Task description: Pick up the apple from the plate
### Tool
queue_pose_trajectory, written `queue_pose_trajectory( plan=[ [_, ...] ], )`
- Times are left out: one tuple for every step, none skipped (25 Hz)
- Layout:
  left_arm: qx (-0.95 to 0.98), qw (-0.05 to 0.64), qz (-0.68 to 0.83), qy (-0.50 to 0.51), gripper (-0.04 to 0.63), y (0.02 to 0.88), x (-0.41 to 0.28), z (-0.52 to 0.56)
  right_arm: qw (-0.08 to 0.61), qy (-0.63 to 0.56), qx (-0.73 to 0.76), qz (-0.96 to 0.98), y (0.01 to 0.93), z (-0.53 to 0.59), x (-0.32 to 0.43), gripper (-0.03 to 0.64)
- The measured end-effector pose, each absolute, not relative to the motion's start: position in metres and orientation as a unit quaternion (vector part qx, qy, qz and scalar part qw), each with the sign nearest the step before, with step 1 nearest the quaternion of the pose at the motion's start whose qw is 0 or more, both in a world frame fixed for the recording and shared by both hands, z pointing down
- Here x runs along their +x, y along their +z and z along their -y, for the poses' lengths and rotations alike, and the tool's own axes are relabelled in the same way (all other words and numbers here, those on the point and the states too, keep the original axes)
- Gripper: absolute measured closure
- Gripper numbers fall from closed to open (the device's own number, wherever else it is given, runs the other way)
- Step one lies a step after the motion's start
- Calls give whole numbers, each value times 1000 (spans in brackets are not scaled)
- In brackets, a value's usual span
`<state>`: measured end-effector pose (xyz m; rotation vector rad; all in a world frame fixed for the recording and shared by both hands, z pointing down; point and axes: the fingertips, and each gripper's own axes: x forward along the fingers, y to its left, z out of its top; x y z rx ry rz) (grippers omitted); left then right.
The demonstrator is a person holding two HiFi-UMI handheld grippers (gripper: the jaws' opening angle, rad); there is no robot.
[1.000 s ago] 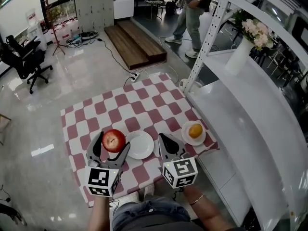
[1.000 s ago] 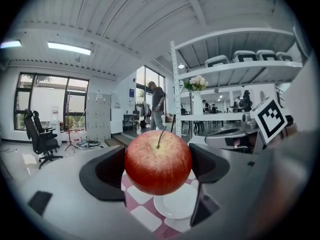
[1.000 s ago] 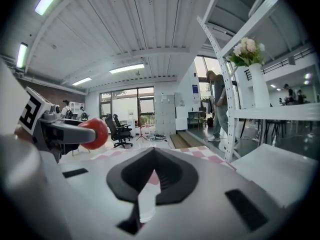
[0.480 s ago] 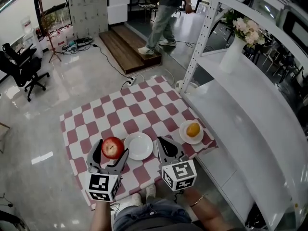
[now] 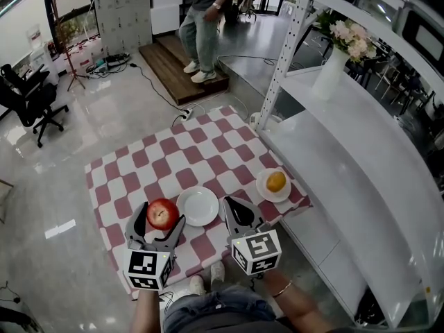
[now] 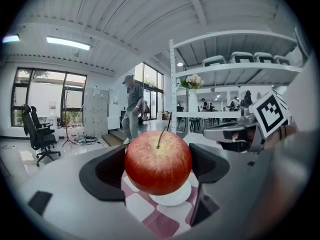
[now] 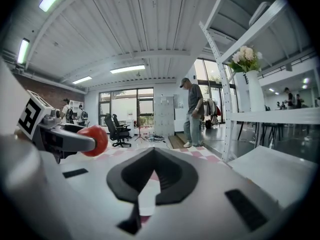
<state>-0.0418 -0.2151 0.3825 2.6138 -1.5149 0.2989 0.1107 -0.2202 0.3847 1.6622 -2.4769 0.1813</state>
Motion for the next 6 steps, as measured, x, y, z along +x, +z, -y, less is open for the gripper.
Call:
queue_pose_trajectory(
  plan=[
    [860, 52, 498, 98, 209, 382, -42, 214, 76, 60, 554, 827, 384, 219, 110, 609],
    [860, 51, 497, 99, 209, 382, -43, 213, 75, 59, 554, 827, 384, 218, 109, 609],
    [861, 51, 497, 99, 209, 382, -43, 213, 75, 58, 554, 827, 384, 217, 108, 609],
    [861, 50, 497, 99, 209, 383, -44, 212, 74, 57, 554, 827, 384, 216, 107, 609],
    [861, 50, 496, 99, 209, 383, -44, 211, 74, 57, 554, 828, 384, 215, 107, 609],
    [861, 50, 496, 100, 209, 383, -45, 209, 74, 57, 553, 828, 384, 214, 106, 609]
  ],
)
